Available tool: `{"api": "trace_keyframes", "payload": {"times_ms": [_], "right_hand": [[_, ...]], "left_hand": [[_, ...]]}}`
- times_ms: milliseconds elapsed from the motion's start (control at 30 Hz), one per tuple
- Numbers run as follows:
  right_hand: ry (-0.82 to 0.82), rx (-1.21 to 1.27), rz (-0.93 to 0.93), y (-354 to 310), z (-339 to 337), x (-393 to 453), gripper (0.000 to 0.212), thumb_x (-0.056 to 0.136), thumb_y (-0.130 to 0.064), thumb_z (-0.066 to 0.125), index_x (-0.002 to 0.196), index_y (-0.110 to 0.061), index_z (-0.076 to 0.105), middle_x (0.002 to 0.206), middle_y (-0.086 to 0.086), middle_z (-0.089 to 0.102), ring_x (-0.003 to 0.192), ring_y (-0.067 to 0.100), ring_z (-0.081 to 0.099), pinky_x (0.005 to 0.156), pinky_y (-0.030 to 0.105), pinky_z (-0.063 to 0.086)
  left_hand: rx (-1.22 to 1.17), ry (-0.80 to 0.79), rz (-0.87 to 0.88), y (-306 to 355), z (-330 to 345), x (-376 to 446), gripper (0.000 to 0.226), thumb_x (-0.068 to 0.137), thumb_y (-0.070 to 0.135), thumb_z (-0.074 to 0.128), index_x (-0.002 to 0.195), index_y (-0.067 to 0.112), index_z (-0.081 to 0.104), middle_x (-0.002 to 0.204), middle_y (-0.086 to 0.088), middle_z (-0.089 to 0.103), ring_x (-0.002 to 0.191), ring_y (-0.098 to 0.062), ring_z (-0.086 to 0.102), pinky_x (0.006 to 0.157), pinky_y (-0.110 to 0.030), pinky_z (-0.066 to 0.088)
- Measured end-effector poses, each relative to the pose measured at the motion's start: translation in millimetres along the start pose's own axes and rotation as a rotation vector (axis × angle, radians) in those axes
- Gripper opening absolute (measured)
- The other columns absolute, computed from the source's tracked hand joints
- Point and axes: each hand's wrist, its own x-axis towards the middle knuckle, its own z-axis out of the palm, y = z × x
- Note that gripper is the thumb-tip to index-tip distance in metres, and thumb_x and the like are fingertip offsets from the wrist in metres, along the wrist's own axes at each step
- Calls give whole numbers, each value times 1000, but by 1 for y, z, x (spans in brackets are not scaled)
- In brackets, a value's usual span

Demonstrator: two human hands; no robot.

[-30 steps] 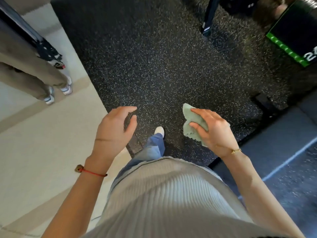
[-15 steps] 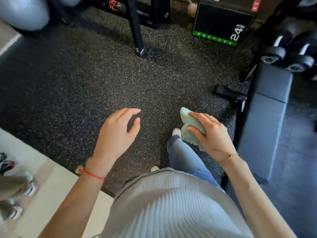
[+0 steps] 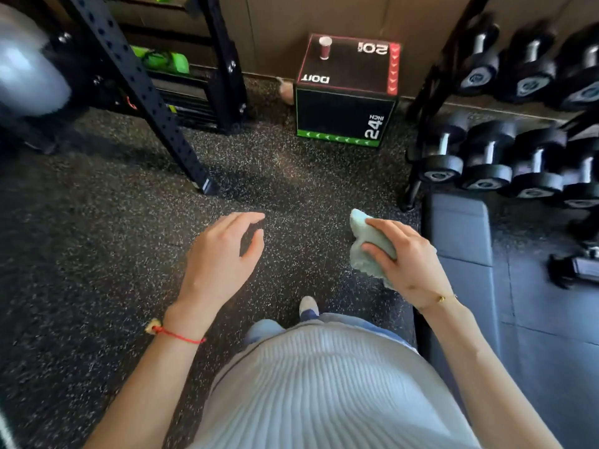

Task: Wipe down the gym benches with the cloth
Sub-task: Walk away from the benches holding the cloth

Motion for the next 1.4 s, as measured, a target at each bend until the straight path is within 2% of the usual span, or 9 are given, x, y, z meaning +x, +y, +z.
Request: {"api": "trace_keyframes", "payload": {"times_ms": [167,233,500,700,900,1033,1133,1233,1400], "right_hand": [[15,22,34,26,-18,96,39,92,-32,61,128,-18,55,122,0,61,108,19,54,90,22,34],[18,36,60,38,-17,130,39,92,-32,60,128,-19,55,123,-1,60,108,18,54,89,21,34],[39,45,138,80,-19,297,38,92,-30,61,128,-20,55,123,-1,60,109,17,55,88,20,35],[94,52,171,105,-43,444,38,92,-32,61,127,-21,55,122,-3,60,109,17,56,94,29,43],[107,53,228,129,-66,562,39,92,-31,60,129,-20,55,123,-2,60,109,17,54,89,20,34],[101,66,257,152,-75,633,40,92,-32,60,129,-22,55,123,-3,60,110,16,54,89,19,35],[86,64,257,177,-78,691,39,91,-33,60,128,-22,55,123,-3,60,111,16,54,87,16,32],[57,66,252,207,-85,753,40,91,-32,60,129,-20,55,123,-1,60,113,18,53,90,20,33],[58,75,231,264,-101,865,39,91,-31,60,128,-19,56,122,0,61,111,18,55,93,21,36]], "left_hand": [[-18,-18,-1,8,15,107,28,96,24,56,122,20,64,120,4,67,107,-15,62,90,-31,51],[-21,-49,24,5,23,150,28,96,24,55,123,19,63,121,4,66,107,-16,63,89,-29,51],[-65,-74,121,-27,71,337,30,95,27,50,120,17,65,117,4,67,105,-17,63,88,-40,54],[-57,-48,130,-38,80,503,26,95,20,57,119,17,65,118,3,67,103,-15,63,87,-31,51],[-63,-120,188,-37,89,641,27,96,22,55,120,17,65,119,4,67,107,-14,63,89,-32,54],[-22,-165,176,-34,104,718,28,97,27,54,123,24,64,124,9,65,110,-11,61,84,-28,52],[-24,-179,176,-34,127,776,28,97,25,54,122,23,64,123,8,65,110,-12,61,89,-27,48],[-40,-180,160,-33,155,837,27,95,22,56,121,19,65,121,4,67,108,-15,62,92,-26,46],[-63,-152,119,-17,193,940,28,95,21,56,121,16,65,119,1,67,109,-16,62,97,-31,49]]}}
